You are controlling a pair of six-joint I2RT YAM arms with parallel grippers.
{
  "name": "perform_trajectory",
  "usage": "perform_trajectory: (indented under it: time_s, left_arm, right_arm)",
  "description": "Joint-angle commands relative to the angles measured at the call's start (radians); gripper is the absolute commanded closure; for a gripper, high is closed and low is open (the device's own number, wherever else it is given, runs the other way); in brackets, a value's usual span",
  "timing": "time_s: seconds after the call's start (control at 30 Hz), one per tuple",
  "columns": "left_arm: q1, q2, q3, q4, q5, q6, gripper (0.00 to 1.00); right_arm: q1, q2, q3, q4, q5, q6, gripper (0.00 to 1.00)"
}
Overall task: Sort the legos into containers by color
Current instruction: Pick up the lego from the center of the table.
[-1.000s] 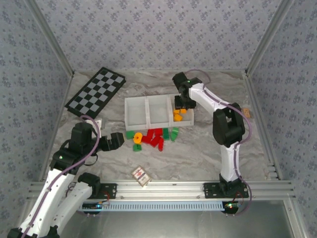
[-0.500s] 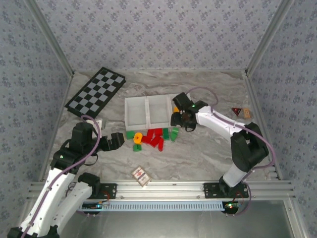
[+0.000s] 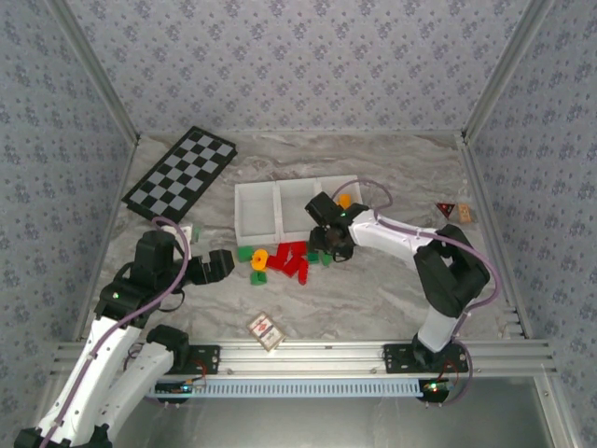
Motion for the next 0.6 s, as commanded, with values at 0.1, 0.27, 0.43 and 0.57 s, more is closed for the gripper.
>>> perform_trajectory:
  time_s: [0.1, 0.27, 0.43, 0.57]
  left_arm:
    - [-0.001, -0.014, -0.005, 0.015, 0.003, 0.006, 0.01]
    - [-0.002, -0.014, -0.005, 0.017, 0.006, 0.006, 0.00]
    - [-0.002, -0.014, -0.005, 0.017, 0.006, 0.006, 0.01]
    - [-0.002, -0.014, -0.005, 0.017, 0.007, 0.006, 0.00]
  right_arm:
    - [0.022, 0.037, 0.001, -0.015, 0.017, 0.052, 0.40]
    - [0.023, 0.048, -0.003, -0.020, 0.025, 0.056, 0.45]
    - [0.023, 0.061, -0.013, -0.028, 0.035, 0.060, 0.50]
    - [0.022, 0.064, -0.023, -0.042, 0.034, 0.057, 0.53]
